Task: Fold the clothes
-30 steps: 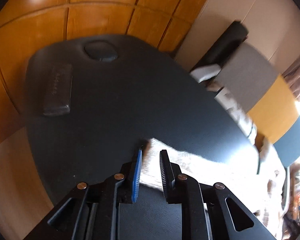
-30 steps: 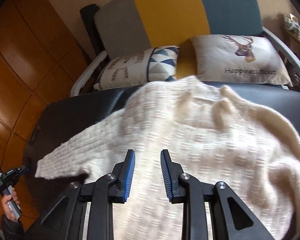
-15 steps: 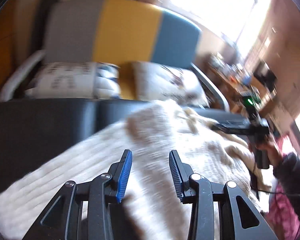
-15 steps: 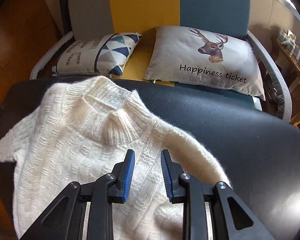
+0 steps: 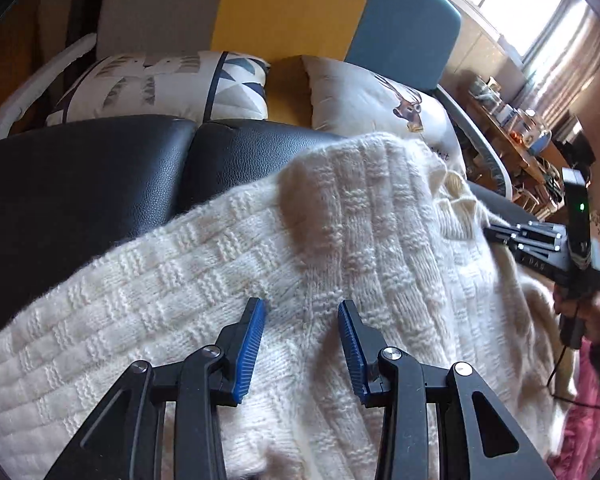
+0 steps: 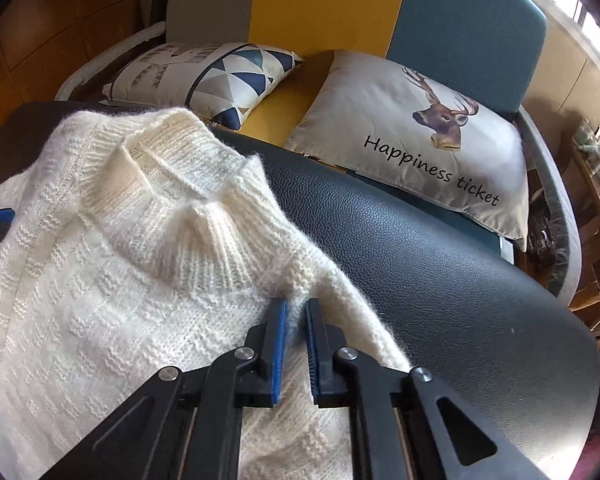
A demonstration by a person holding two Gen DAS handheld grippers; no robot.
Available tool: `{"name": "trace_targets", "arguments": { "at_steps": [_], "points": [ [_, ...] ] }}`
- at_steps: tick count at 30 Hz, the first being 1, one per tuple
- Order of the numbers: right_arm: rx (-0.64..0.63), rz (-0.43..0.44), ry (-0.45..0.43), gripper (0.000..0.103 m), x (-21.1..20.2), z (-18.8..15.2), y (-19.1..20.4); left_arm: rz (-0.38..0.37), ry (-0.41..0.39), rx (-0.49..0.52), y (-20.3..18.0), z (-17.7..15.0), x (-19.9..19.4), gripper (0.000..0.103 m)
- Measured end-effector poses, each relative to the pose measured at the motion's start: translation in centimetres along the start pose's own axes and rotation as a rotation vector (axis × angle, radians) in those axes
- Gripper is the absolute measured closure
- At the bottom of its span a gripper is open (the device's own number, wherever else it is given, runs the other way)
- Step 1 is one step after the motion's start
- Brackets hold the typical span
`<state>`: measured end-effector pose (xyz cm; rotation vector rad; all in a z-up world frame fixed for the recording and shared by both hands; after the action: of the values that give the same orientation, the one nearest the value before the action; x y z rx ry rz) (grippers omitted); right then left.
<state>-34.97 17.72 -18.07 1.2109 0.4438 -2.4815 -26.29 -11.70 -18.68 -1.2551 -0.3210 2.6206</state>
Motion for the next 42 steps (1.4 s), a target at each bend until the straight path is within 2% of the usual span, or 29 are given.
{"name": "trace_targets", "arguments": {
  "at_steps": [3,6,8,13,15,17,21,22,25,29,33,36,37,39,42],
  "points": [
    [0.024,-0.073,-0.052,0.097,-1.1,0.6,-1.5,0.017,0.002,0.029,-0.1,-0.3,-0.2,0.064],
    [0.009,-0.110,-0.006,0.097,0.4,-0.5,-1.7,0.013,0.007,0.026,0.1,-0.2,-0.3,0.064],
    [-0.001,-0.128,-0.011,0.096,0.4,-0.6,-1.5,0.009,0.002,0.012,0.1,0.3,-0.8,0.064],
    [0.018,-0.122,-0.016,0.093,0.3,-0.7,-1.4,-0.020,-0.097,0.044,-1.0,3.6,-2.3,0.064],
    [0.040,-0.115,-0.019,0.093,0.2,-0.8,-1.6,0.027,-0.105,0.121,-1.9,5.0,-1.5,0.064],
    [0.054,-0.114,-0.027,0.093,0.1,-0.9,-1.9,0.129,-0.106,0.205,-2.0,6.1,0.0,0.064],
    [0.062,-0.108,-0.047,0.093,0.1,-1.1,-2.0,0.174,-0.059,0.246,-1.6,7.2,3.6,0.064],
    [0.064,-0.118,-0.050,0.093,0.1,-1.2,-2.1,0.233,-0.027,0.279,-1.2,6.9,4.8,0.065],
    [0.124,-0.116,-0.062,0.093,0.1,-1.6,-3.1,0.224,-0.017,0.206,0.4,6.7,5.5,0.062],
    [0.128,-0.143,-0.068,0.093,0.1,-1.6,-3.0,0.150,-0.047,0.084,1.8,5.8,1.9,0.062],
    [0.139,-0.164,-0.060,0.088,-0.1,-1.4,-3.0,0.075,-0.077,-0.038,3.1,4.9,-1.7,0.063],
    [0.211,-0.136,-0.064,0.084,-1.2,-1.2,-3.3,0.018,-0.100,-0.130,4.1,4.2,-4.5,0.063],
    [0.224,-0.131,-0.093,0.084,-2.3,-1.1,-3.0,-0.001,-0.107,-0.161,4.4,4.0,-5.5,0.063],
    [0.244,-0.110,-0.154,0.083,-4.9,-1.0,-2.0,-0.037,-0.093,-0.197,5.2,0.9,-8.1,0.063],
    [0.279,-0.023,-0.194,0.082,-8.6,-2.6,0.8,-0.090,-0.068,-0.249,6.3,-4.0,-12.2,0.063]
  ]
}}
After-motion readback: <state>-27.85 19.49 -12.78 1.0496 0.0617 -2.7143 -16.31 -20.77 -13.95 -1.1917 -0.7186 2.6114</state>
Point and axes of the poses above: each gripper's, at about its wrist camera, not at the fingertips, and x roughly the way its jaws point, y to its left, z to its top, the point moved 5 cm from there along x, roughly the way its jaws point, and after that the axes turned 10 degrees about -y, right-handed, at the moved point
